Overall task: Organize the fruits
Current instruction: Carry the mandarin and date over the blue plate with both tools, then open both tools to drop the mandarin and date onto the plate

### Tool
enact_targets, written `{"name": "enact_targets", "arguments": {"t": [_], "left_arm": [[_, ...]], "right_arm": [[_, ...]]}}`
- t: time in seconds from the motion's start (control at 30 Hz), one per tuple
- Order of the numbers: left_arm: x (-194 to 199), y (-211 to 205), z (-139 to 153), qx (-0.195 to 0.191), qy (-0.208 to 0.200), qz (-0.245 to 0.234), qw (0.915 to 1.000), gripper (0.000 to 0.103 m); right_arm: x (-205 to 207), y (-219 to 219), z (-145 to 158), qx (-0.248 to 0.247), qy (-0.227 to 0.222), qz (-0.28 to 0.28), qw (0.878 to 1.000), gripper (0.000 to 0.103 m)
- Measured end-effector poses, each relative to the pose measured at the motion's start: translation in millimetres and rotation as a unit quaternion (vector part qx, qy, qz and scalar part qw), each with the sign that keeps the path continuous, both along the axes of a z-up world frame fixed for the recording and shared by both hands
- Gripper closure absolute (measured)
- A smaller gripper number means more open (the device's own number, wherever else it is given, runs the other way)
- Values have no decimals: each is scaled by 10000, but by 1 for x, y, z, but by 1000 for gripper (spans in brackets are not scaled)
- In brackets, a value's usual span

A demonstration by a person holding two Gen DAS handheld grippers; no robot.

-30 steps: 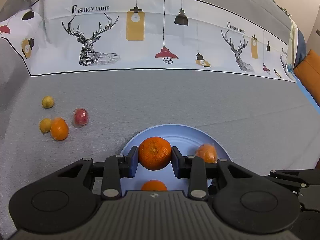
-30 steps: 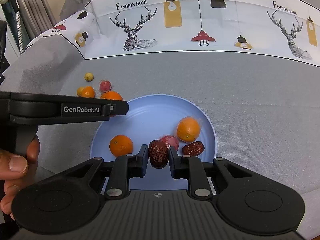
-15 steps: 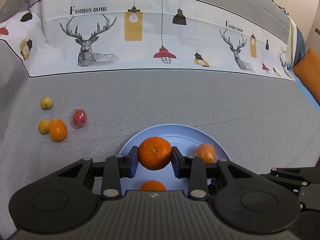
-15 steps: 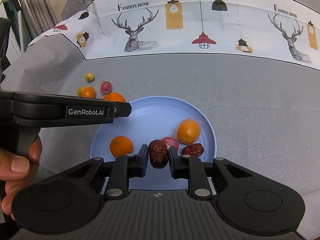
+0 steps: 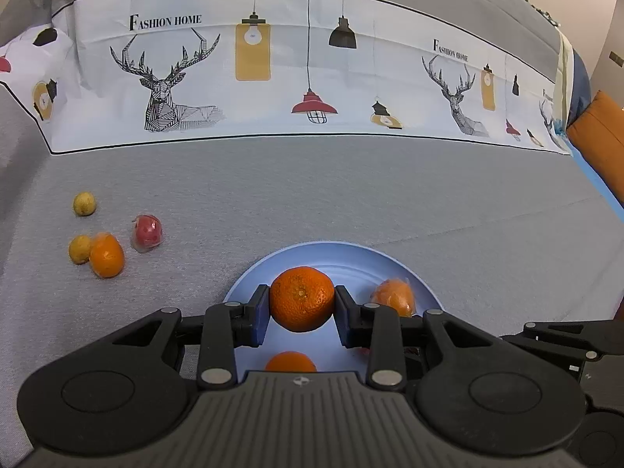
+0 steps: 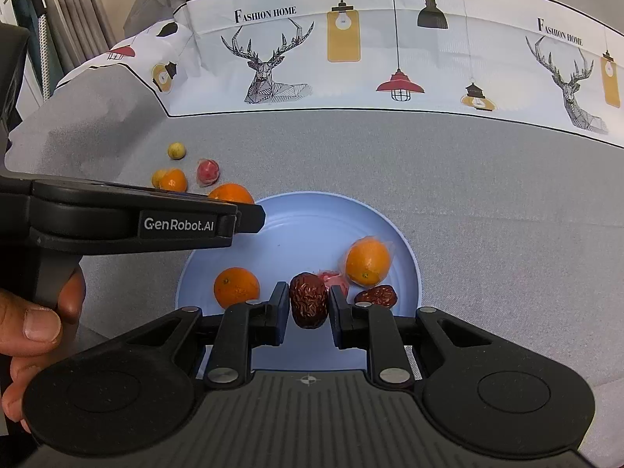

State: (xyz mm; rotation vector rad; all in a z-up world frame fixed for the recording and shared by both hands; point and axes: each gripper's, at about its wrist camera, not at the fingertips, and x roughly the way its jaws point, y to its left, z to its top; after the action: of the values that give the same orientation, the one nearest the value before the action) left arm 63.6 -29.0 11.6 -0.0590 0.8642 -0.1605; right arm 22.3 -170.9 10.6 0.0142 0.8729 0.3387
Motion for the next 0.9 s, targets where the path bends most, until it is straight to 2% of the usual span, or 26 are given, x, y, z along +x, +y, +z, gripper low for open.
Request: {"name": "enact_targets", "arguments": {"t": [0.9], "left_arm": [[-1,2,3,-18,-98,74,9999,65]], "right_arm": [[-1,6,-2,-161,-98,101,9998,80]]}}
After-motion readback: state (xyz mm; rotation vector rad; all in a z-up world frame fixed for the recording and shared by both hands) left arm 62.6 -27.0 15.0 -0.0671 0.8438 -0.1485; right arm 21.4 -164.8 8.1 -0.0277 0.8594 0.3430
